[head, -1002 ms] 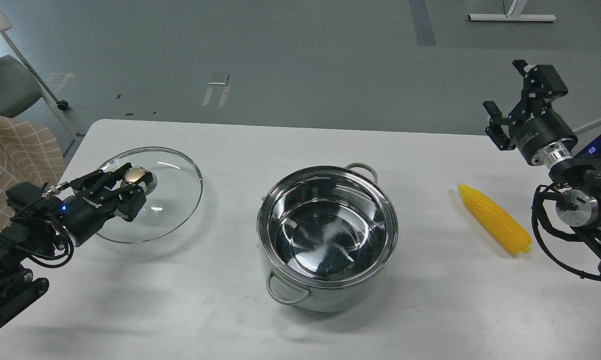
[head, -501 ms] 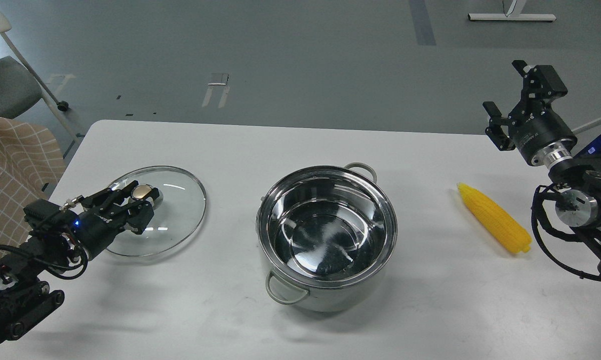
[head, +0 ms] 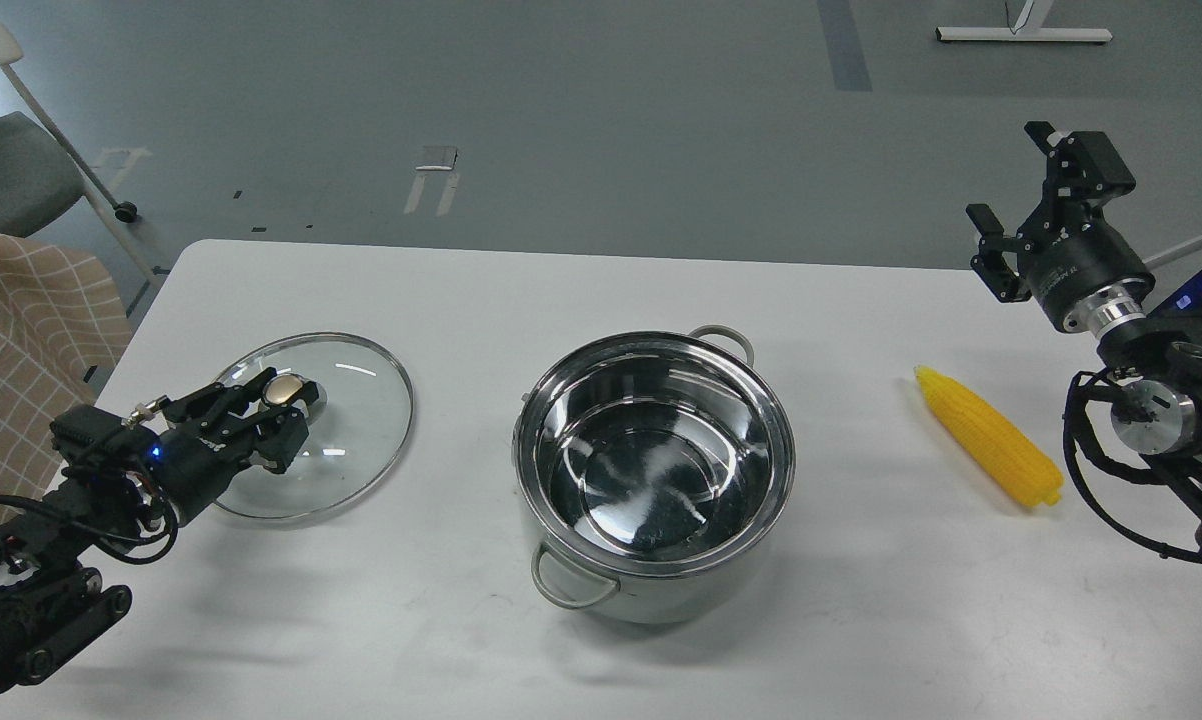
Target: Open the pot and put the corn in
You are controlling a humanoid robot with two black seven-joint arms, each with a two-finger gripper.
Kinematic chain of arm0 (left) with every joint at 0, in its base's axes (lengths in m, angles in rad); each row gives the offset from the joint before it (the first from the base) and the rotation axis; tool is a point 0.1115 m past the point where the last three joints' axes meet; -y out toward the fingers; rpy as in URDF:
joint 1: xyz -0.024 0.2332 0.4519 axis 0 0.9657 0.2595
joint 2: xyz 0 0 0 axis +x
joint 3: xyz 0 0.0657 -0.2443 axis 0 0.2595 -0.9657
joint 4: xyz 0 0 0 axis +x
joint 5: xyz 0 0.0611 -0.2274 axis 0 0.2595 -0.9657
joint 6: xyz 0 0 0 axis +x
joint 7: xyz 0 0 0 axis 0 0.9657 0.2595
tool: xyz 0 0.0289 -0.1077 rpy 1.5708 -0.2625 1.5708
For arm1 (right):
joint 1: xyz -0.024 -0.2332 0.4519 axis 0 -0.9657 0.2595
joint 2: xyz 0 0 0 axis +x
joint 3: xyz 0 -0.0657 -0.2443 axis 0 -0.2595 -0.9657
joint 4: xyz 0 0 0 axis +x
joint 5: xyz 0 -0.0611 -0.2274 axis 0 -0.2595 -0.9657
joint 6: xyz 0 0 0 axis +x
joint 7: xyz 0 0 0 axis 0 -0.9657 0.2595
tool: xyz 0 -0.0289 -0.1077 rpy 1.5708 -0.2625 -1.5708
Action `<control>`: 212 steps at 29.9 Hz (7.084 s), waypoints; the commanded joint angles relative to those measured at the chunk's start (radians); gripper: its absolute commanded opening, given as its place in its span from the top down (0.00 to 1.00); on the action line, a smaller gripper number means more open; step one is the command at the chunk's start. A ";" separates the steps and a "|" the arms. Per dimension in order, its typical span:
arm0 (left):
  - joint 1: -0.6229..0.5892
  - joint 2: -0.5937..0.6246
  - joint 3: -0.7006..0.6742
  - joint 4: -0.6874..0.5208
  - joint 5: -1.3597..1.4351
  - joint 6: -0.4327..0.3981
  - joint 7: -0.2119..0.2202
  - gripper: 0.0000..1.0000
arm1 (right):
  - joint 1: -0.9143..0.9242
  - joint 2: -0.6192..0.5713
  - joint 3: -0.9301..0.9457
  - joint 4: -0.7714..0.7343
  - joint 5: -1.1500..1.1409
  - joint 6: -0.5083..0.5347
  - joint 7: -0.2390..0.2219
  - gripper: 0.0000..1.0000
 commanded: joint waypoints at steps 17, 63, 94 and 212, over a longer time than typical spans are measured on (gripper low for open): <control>-0.043 0.019 -0.006 -0.025 -0.167 0.000 0.000 0.09 | 0.003 -0.006 0.000 0.001 -0.001 0.001 0.000 0.00; -0.321 0.194 -0.282 -0.459 -1.301 -0.796 0.000 0.06 | 0.043 -0.199 -0.399 0.020 -1.516 -0.124 0.000 0.04; -0.289 0.214 -0.297 -0.496 -1.302 -0.790 0.000 0.06 | 0.489 -0.290 -0.475 0.220 -1.456 -0.077 0.000 1.00; -0.333 -0.369 -0.439 -0.005 -1.315 -0.978 0.170 0.02 | 0.006 0.229 0.270 -0.008 -0.152 0.064 0.000 0.00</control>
